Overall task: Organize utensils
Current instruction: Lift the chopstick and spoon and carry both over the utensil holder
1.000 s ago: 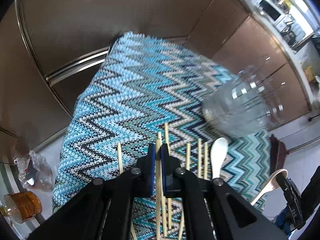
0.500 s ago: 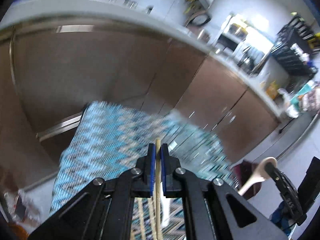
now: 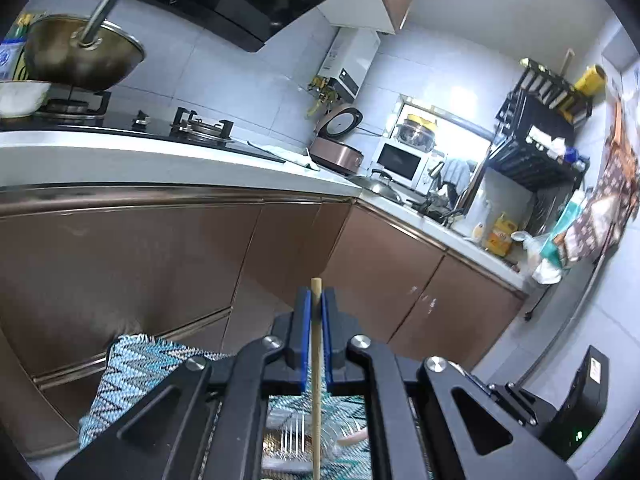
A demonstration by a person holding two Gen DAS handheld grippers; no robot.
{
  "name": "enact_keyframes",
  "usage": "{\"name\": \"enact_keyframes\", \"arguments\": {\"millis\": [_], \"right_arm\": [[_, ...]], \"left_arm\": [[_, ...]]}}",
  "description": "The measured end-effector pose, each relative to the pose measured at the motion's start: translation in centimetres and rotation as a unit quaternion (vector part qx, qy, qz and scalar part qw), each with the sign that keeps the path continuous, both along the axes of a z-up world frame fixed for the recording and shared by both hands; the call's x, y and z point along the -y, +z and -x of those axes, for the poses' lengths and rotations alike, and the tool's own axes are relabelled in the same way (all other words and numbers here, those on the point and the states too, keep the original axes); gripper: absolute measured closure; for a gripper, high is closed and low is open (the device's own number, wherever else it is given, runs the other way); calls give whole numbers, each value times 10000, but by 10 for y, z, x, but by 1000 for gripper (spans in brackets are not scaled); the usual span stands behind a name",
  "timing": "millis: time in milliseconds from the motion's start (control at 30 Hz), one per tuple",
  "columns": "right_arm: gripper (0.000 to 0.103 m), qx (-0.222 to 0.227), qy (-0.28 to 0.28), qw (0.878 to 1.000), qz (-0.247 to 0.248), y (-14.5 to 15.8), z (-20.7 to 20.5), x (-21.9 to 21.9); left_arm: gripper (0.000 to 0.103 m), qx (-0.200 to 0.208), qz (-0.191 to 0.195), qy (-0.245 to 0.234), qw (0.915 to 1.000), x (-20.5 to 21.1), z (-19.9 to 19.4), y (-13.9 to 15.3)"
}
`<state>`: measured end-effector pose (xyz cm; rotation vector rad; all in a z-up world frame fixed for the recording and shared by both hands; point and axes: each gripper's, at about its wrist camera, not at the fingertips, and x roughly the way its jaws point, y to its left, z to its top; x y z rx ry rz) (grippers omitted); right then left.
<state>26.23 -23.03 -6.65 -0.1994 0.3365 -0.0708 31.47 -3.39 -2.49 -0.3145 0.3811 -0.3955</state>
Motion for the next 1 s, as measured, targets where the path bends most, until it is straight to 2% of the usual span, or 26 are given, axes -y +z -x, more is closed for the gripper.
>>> {"name": "enact_keyframes", "arguments": {"millis": [133, 233, 433, 500, 733, 1000], "right_arm": [[95, -155, -139, 9997, 145, -23, -18, -2], [95, -278, -197, 9992, 184, -38, -25, -2], [95, -452, -297, 9978, 372, -67, -38, -9], [95, -521, -306, 9976, 325, -73, -41, -9], [95, -528, -291, 9980, 184, -70, -39, -3], [95, -603, -344, 9972, 272, -75, -44, -7]], "left_arm": [[98, 80, -419, 321, 9986, 23, -20, -28], [98, -45, -476, 435, 9979, 31, -37, -50], [98, -35, -756, 633, 9951, 43, -48, -82], [98, -140, -645, 576, 9962, 37, -49, -86], [98, -89, -344, 320, 9989, 20, -28, -61], [98, 410, -297, 269, 9984, 14, 6, -24]]}}
